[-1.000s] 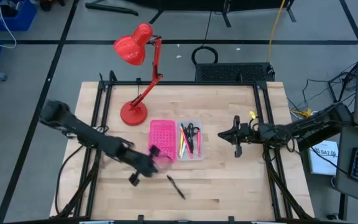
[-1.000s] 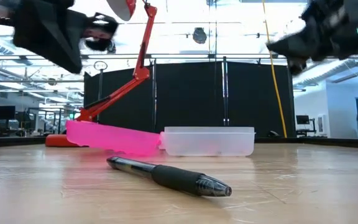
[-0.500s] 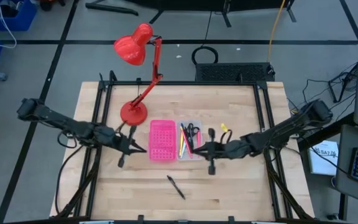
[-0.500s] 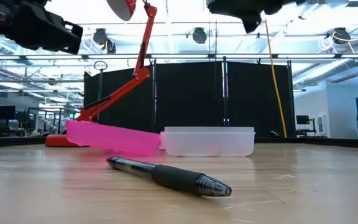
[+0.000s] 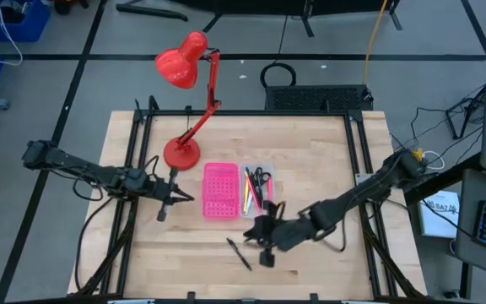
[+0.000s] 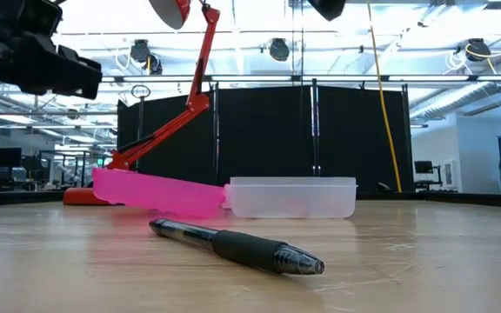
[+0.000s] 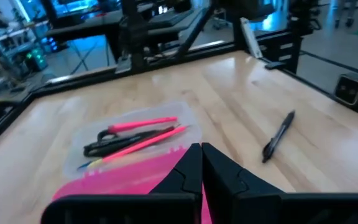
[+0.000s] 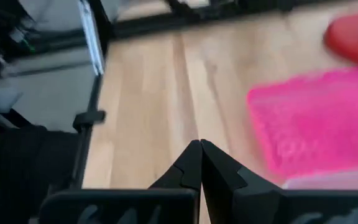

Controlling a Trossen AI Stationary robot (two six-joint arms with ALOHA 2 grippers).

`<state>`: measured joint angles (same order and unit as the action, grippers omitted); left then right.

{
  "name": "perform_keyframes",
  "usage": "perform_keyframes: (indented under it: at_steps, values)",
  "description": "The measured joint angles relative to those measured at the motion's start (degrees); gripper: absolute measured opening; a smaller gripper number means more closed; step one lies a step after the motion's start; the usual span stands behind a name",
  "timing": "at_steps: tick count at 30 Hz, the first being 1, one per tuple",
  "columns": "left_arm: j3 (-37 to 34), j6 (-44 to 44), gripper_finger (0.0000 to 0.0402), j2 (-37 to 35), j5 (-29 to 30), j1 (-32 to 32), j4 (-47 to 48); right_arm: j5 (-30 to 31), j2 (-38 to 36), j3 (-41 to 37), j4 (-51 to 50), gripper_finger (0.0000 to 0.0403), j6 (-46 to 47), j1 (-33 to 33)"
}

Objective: Pick & place school supplies into a supply box
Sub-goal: Put the black pen into the supply box

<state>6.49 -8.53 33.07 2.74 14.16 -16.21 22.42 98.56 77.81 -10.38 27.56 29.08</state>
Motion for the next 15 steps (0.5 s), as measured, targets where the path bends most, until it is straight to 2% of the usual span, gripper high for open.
perform_keyframes:
  at_steps: [5,9,12,15]
  values:
    - [-0.28,-1.8,0.0018,0.01,0.57,0.02,-0.44,-0.59,11.38,16.8,-19.35,0.0,13.41,1.51]
    - [-0.28,-1.89,0.002,0.01,0.57,0.02,-0.98,-5.25,19.7,29.03,-30.39,0.0,23.66,1.69]
    - [-0.28,-1.87,0.002,0.01,0.57,0.02,-0.38,-8.58,25.59,35.85,-34.72,0.0,28.42,1.47]
    - [-0.28,-2.46,0.002,0.01,0.59,0.02,0.7,-12.34,29.99,38.96,-35.76,0.0,31.75,0.62]
